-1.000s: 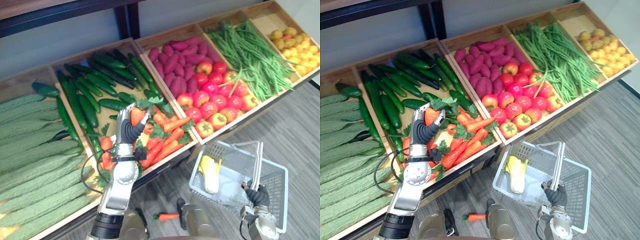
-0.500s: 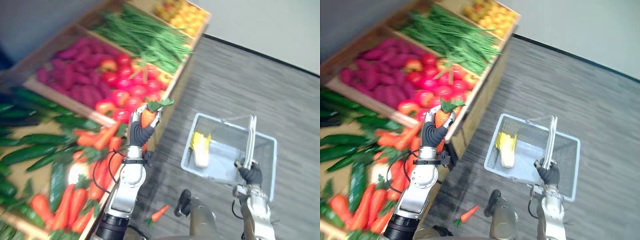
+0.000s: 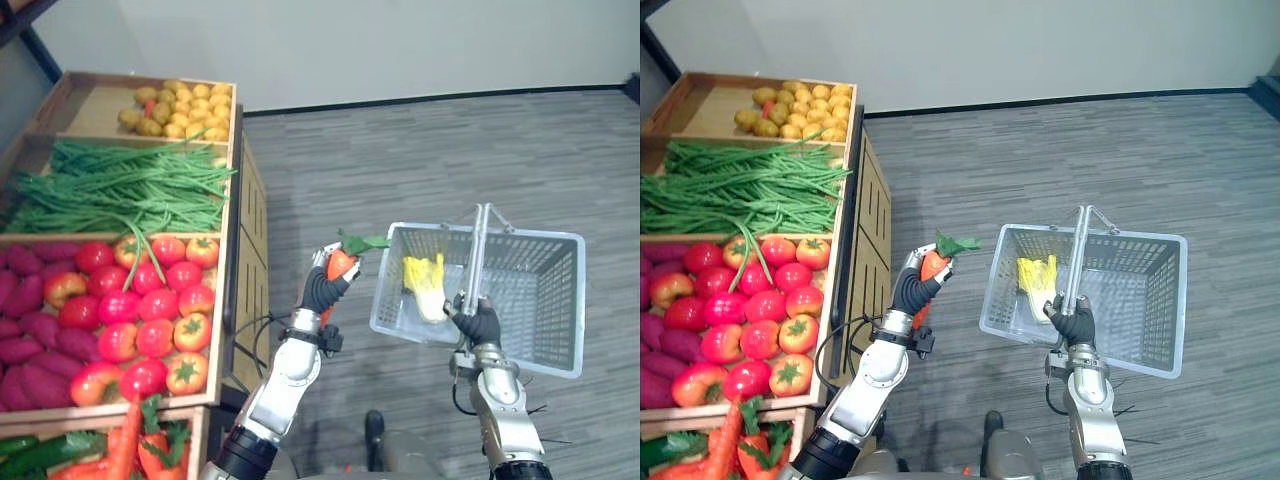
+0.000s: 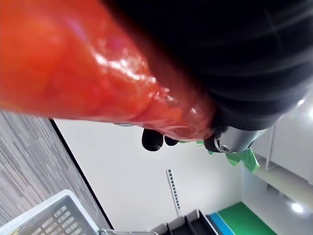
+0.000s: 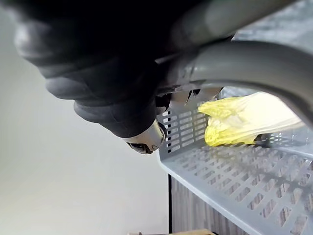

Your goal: Pick vegetable in the basket

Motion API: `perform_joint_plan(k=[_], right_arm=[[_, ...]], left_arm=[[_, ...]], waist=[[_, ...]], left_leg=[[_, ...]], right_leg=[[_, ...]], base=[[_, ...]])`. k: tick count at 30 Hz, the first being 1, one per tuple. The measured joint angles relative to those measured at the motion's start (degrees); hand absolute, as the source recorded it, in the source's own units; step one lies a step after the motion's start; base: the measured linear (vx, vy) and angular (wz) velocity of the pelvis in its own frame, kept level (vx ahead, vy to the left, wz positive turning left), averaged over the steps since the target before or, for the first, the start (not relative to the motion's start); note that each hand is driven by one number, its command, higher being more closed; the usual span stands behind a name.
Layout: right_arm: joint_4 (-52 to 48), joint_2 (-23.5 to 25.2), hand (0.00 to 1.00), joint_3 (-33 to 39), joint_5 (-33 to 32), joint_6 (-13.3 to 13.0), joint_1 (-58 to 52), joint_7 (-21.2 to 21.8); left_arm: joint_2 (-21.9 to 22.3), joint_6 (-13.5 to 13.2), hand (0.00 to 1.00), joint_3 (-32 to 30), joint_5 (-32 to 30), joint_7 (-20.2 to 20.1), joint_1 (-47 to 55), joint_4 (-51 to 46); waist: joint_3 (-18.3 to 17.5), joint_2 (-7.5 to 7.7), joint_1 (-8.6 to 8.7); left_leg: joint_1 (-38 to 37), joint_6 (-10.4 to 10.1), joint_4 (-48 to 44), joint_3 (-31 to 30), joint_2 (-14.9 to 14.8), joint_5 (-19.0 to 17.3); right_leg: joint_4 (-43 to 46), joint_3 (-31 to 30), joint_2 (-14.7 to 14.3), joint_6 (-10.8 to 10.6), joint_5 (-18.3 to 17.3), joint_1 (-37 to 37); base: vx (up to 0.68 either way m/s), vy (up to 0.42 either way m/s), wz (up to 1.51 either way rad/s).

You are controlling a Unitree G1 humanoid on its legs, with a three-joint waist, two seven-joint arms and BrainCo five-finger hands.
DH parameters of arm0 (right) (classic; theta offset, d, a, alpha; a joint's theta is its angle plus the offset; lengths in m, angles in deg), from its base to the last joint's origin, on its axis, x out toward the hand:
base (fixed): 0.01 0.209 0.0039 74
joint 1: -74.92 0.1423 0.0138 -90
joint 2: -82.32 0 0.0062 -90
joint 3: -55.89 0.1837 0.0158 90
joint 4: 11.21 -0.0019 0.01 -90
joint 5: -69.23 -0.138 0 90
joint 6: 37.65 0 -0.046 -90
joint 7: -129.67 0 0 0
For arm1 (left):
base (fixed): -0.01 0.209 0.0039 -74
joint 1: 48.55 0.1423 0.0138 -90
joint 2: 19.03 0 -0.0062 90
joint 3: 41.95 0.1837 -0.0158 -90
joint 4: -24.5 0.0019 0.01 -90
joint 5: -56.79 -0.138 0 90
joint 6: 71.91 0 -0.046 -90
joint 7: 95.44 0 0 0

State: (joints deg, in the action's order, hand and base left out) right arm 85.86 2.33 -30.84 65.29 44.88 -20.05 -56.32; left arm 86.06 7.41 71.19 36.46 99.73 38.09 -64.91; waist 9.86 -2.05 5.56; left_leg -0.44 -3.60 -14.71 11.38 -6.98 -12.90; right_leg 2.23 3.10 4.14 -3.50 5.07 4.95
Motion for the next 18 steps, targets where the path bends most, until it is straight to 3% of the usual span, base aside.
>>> perform_joint_plan(k=[4,10,15,16,18], right_arm=[[0.01,0.71,1.00,-2.54,-0.37,0.03,-1.54,0.93],[-0.20,0.82,1.00,-9.48,-4.01,0.03,-1.52,5.54],[-2.20,-0.62,1.00,-16.01,-10.57,0.02,-1.22,10.28],[-2.21,-0.65,1.00,-17.88,-13.18,0.03,-0.83,11.81],[-2.34,-0.67,1.00,-19.80,-16.59,0.03,-0.84,13.29]], left_arm=[[-0.23,-0.12,1.00,2.77,-0.02,-0.23,-0.03,0.68],[-0.59,0.88,1.00,3.28,-3.14,0.01,-3.38,11.47],[-2.08,2.61,1.00,3.25,-8.86,-0.04,-6.91,19.91],[-2.89,2.98,1.00,3.28,-10.43,-0.21,-6.99,22.11],[-3.40,3.48,1.00,3.33,-12.13,-0.48,-7.23,25.59]], waist=[[-0.03,-0.04,-0.08],[-0.39,0.23,0.12],[-0.55,0.48,0.84],[-1.07,1.07,1.66],[-1.72,1.91,1.75]], left_leg=[[-2.23,0.76,3.09,1.60,1.56,0.63],[-5.32,-0.01,6.57,4.12,1.83,1.51],[-6.46,-0.03,6.94,5.96,2.00,1.58],[-6.43,-0.04,7.19,6.28,2.04,1.58],[-6.53,-0.04,7.95,6.67,2.00,1.58]], right_leg=[[-3.74,-1.67,0.92,-0.70,1.58,-1.89],[-4.46,-4.92,-0.14,-0.69,1.77,-2.13],[-4.58,-6.97,-0.39,-0.69,1.77,-2.08],[-4.70,-7.49,-0.48,-0.54,1.89,-1.66],[-5.66,-8.08,-0.79,-0.15,2.58,-1.55]], base=[[0.05,0.148,-0.15],[0.06,0.021,-0.24],[-0.01,0.008,-0.22],[-0.04,0.007,-0.14],[-0.04,-0.009,-0.16]])
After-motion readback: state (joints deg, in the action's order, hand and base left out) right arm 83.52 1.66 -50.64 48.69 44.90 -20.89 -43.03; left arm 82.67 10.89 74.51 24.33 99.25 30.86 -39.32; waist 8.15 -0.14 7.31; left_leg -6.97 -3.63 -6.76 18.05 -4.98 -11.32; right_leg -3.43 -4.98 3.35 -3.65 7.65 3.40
